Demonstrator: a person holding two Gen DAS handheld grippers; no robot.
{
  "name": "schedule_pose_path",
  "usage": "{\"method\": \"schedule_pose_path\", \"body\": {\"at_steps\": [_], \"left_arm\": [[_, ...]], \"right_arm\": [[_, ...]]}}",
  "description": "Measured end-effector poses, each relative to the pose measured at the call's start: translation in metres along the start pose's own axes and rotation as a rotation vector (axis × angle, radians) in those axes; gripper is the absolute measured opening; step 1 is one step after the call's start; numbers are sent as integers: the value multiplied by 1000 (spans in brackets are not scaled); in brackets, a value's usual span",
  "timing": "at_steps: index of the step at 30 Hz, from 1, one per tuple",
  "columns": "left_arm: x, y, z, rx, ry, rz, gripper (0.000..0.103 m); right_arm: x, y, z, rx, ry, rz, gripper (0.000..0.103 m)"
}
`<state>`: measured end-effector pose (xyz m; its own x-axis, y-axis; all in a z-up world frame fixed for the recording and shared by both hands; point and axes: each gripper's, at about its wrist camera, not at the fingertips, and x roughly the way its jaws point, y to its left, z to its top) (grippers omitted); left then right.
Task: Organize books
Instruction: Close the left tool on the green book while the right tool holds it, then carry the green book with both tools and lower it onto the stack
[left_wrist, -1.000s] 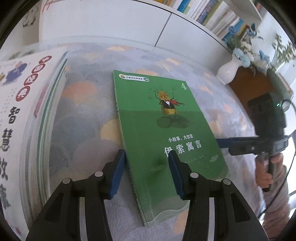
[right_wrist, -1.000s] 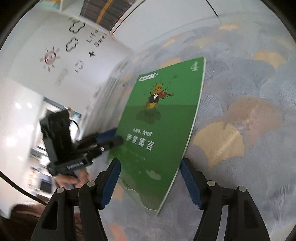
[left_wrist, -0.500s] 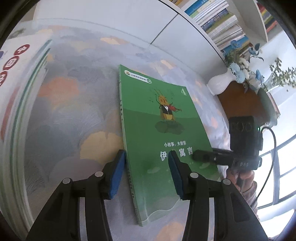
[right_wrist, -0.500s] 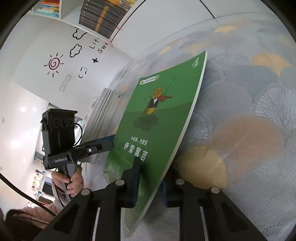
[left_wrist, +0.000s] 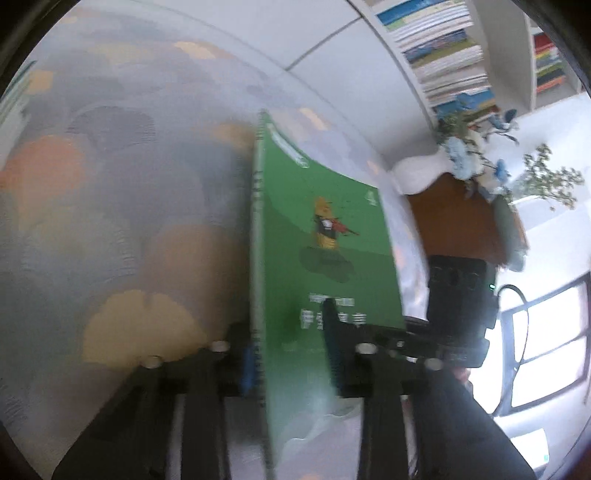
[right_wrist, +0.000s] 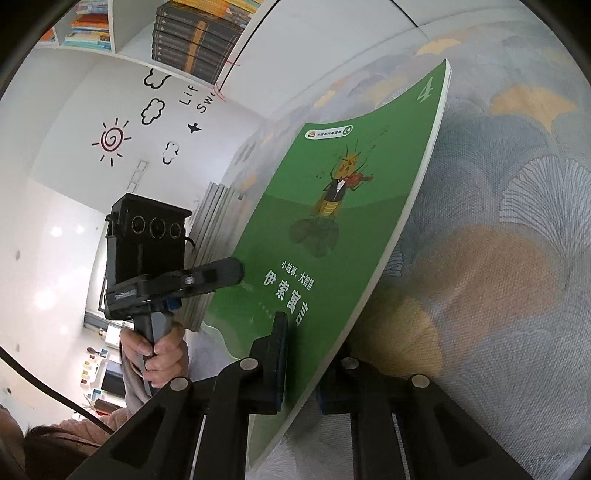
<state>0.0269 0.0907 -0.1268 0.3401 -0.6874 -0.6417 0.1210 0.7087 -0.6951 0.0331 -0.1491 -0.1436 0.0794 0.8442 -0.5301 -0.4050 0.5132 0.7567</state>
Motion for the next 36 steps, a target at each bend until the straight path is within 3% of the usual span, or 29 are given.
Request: {"method": "schedule_pose_path", "body": {"at_steps": [4,8,10,16,24,28,36], "left_arm": [[-1,-10,-2,57,-17,78,16],[3,-40,-9,215,-48,264,20],[5,-48,-11,249,-51,310,20],[-2,-40,-10,191,-30,259,20],[-28,-50,-27,221,-52,283,20],[-51,-50,-28,195,-64,265,20],[-99,-61,-32,245,-117,249,20]], "right_arm": [[0,3,0,-6,-4,-3,9],[-1,2,0,-26,-11,-22,9],[-1,4,0,-35,-15,-30,10],[-3,12,-5,-86,-37,-68,14],[-2,25,-11,-94,-27,-33,15],[-4,48,-14,-121,-49,-34,16],[-10,100,-20,-158,-108,-54,16]]}}
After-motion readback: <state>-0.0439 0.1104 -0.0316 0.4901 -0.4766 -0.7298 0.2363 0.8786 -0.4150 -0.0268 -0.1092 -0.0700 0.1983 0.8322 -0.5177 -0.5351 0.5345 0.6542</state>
